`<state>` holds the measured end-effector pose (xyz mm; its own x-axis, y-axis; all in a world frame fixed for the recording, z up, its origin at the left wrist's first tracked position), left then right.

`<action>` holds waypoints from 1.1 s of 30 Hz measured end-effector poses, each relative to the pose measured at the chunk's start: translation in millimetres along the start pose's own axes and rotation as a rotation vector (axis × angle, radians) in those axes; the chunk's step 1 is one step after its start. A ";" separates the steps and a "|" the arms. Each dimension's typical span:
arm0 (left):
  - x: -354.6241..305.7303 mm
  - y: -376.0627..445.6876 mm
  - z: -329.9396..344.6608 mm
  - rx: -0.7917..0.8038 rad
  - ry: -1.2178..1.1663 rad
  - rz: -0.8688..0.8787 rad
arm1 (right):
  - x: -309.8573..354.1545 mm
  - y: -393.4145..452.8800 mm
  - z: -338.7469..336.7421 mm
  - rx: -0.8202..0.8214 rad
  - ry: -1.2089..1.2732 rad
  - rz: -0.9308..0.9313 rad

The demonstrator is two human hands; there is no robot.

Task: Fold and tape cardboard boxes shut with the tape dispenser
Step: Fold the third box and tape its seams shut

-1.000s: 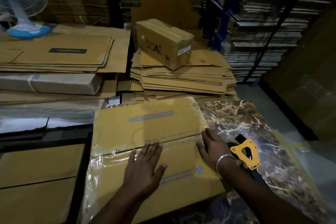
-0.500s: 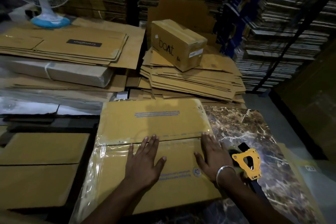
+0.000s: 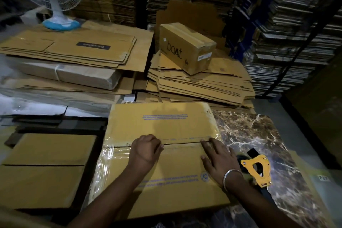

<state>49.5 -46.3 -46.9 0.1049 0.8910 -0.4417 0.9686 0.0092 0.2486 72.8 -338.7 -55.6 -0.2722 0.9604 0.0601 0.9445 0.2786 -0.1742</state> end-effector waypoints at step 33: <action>-6.2 17.6 22.8 0.154 0.102 -0.259 | 12.0 49.1 -16.1 -0.260 0.069 -0.130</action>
<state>71.0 -62.0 -59.4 -0.1656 0.9088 -0.3830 0.9836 0.1801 0.0022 118.8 -313.7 -47.6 -0.3890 0.9115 0.1336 0.9205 0.3787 0.0969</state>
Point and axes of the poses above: each hand's wrist, its own y-axis towards the middle knuckle, its own z-axis out of the palm, x = y × z, the point moved 2 cm from there along y, towards the middle knuckle, and after that the axes turned 2 degrees about -y, right-handed, at the moved point
